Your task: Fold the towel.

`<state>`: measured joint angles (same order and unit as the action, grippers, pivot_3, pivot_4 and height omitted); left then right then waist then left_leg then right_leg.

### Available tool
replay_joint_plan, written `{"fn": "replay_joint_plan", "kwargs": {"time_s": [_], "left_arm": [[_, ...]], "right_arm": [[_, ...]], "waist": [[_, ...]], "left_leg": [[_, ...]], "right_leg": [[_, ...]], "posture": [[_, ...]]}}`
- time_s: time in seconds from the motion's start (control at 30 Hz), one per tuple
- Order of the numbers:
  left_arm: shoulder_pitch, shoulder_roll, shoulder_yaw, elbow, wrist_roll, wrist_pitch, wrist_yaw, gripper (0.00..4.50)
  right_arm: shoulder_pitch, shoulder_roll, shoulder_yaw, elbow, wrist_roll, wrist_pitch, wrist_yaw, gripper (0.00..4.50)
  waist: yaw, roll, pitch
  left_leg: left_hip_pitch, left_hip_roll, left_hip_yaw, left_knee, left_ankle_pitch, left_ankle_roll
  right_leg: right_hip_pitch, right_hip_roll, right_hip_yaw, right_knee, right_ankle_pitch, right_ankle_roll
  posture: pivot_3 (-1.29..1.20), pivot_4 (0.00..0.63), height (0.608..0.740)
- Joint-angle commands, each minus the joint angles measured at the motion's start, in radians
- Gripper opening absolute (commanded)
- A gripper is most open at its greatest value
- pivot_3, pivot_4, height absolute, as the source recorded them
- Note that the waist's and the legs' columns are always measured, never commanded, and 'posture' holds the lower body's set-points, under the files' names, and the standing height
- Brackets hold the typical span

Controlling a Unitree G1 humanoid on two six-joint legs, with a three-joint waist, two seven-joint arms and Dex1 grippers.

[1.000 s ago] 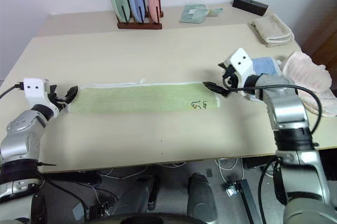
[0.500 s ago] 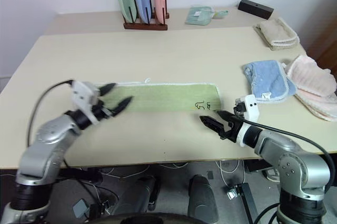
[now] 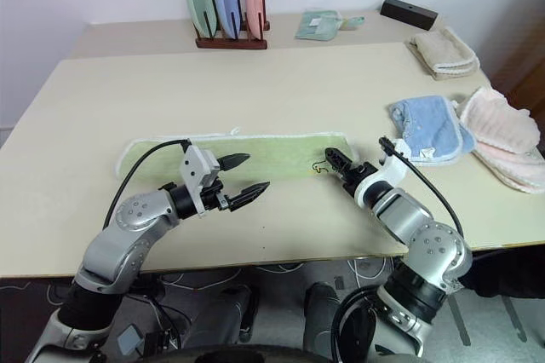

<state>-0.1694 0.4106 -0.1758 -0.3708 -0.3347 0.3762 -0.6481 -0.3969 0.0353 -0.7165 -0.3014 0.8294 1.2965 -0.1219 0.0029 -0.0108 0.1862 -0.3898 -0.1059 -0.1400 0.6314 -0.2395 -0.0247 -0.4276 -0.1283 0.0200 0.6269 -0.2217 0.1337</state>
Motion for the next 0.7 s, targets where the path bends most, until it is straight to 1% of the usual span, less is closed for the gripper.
{"fn": "replay_joint_plan", "kwargs": {"time_s": [0.03,0.2,0.33,0.37,0.47,0.5,0.57,0.67,0.7], "left_arm": [[0.017,0.003,0.011,-0.037,0.006,-0.023,0.0,3.87],[0.035,0.002,0.007,-0.037,0.013,-0.031,0.001,3.87],[0.033,-0.005,0.005,-0.027,0.019,-0.038,0.001,3.87],[0.033,-0.005,0.004,-0.024,0.023,-0.042,0.0,3.87],[0.031,-0.004,0.004,-0.017,0.028,-0.046,-0.006,3.87],[0.03,-0.004,0.005,-0.015,0.027,-0.047,-0.008,3.87],[0.027,-0.003,0.007,-0.008,0.029,-0.05,-0.012,3.87],[0.024,-0.001,0.014,0.0,0.03,-0.054,-0.013,3.87],[0.024,0.0,0.016,0.001,0.03,-0.056,-0.013,3.87]], "right_arm": [[-0.008,-0.008,-0.009,0.026,0.009,-0.023,-0.043,2.6],[-0.011,-0.033,-0.01,0.004,0.047,-0.038,-0.066,0.05],[-0.005,-0.105,-0.004,-0.031,0.07,-0.041,-0.056,0.01],[0.003,-0.137,0.004,-0.038,0.066,-0.039,-0.046,0.01],[0.011,-0.28,0.012,-0.045,0.066,-0.05,0.016,0.01],[0.006,-0.341,0.032,-0.044,0.054,-0.06,0.046,0.01],[0.002,-0.454,0.112,-0.052,0.016,-0.087,0.119,0.01],[-0.009,-0.603,0.331,-0.112,-0.056,-0.156,0.262,0.01],[-0.011,-0.633,0.385,-0.128,-0.075,-0.178,0.297,0.01]], "waist": [[-0.001,0.0,0.0],[-0.012,0.0,0.0],[-0.013,0.001,0.001],[-0.013,0.001,0.001],[-0.013,0.002,0.001],[-0.014,0.002,0.001],[-0.014,0.002,0.001],[-0.022,0.002,0.001],[-0.023,0.002,0.001]], "left_leg": [[0.0,0.0,0.0,0.0,0.0,0.0],[0.0,0.0,0.0,-0.001,0.0,0.0],[0.0,0.0,0.0,-0.001,0.0,0.0],[0.0,0.0,0.0,-0.001,0.0,0.0],[-0.001,0.0,0.0,-0.001,0.0,0.0],[-0.001,0.0,0.0,-0.001,0.0,0.0],[-0.001,0.0,0.002,-0.001,0.0,0.0],[-0.001,0.001,0.004,-0.002,0.0,0.001],[-0.001,0.002,0.004,-0.002,0.0,0.001]], "right_leg": [[0.0,0.0,0.0,0.0,0.0,0.0],[0.0,0.0,0.0,0.0,0.0,0.0],[0.0,0.0,0.0,0.0,0.0,0.0],[0.0,0.0,0.0,0.0,0.0,0.0],[0.0,0.0,0.0,0.0,0.0,0.0],[0.0,0.0,0.0,-0.001,0.0,0.0],[0.0,0.0,0.0,-0.001,0.0,0.0],[0.0,0.0,-0.001,-0.002,-0.001,0.001],[0.0,0.001,-0.001,-0.002,-0.001,0.001]], "posture": [[0.0,0.15,0.74],[0.0,0.15,0.74],[0.0,0.15,0.74],[0.0,0.15,0.74],[0.0,0.15,0.74],[0.0,0.15,0.74],[0.0,0.15,0.74],[0.0,0.15,0.74],[0.0,0.15,0.74]]}}
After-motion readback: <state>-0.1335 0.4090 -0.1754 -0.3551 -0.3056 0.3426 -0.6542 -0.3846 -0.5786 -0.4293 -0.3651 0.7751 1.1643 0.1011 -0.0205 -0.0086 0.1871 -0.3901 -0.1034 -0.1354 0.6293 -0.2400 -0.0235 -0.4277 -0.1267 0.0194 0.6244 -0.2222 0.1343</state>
